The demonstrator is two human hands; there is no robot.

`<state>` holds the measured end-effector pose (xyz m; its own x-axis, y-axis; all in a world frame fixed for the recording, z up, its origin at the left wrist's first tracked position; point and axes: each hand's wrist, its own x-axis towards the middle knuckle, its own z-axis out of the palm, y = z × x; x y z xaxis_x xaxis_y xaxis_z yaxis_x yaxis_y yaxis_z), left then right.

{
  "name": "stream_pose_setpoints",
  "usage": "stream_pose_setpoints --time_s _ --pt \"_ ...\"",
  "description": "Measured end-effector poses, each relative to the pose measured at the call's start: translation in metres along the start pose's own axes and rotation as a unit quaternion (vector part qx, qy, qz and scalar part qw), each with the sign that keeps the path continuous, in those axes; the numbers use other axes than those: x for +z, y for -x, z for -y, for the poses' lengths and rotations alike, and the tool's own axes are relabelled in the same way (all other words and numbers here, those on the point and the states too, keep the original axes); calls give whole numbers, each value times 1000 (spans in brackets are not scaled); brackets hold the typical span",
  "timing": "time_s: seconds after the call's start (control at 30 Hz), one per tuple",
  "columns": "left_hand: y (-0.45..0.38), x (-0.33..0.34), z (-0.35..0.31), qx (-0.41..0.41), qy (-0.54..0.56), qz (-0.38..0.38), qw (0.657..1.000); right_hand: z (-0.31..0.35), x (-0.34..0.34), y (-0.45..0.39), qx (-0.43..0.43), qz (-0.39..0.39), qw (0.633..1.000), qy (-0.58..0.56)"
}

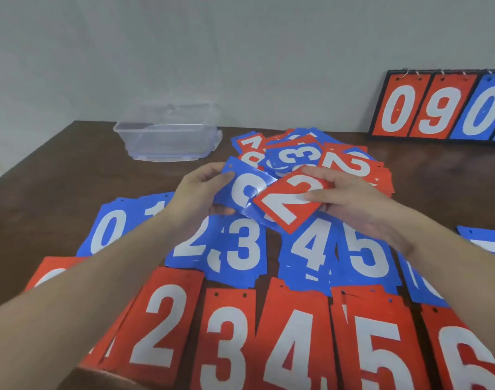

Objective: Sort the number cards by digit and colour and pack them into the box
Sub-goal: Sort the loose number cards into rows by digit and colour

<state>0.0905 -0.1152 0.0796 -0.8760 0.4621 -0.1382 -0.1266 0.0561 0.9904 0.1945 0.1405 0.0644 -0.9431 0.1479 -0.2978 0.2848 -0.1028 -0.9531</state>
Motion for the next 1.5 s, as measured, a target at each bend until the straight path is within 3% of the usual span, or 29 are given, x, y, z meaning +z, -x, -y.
stream_pose_setpoints --time_s 0.17,0.43,0.77,0.97,1.03,1.13,1.17,1.5 --pt "25 -44 1 7 -19 -42 999 -3 31 -14 -10 -23 999 28" --pt "77 -119 9 -12 -29 -98 995 -1 94 -4 16 46 998 36" --pt "145 -198 20 -35 -55 -159 985 -22 185 14 -10 152 965 213" --pt "157 -214 23 -47 -45 -177 982 -29 223 36 -65 113 936 328" --pt "158 -213 24 -49 -53 -174 982 -37 233 38 -102 87 898 419" --pt "157 -211 25 -48 -69 -159 984 -51 236 34 -193 19 762 618" --pt "156 -210 24 -44 -76 -152 984 -55 234 33 -210 4 743 635" --pt "94 -154 11 -2 -143 -88 986 -44 142 27 -222 -57 827 512"
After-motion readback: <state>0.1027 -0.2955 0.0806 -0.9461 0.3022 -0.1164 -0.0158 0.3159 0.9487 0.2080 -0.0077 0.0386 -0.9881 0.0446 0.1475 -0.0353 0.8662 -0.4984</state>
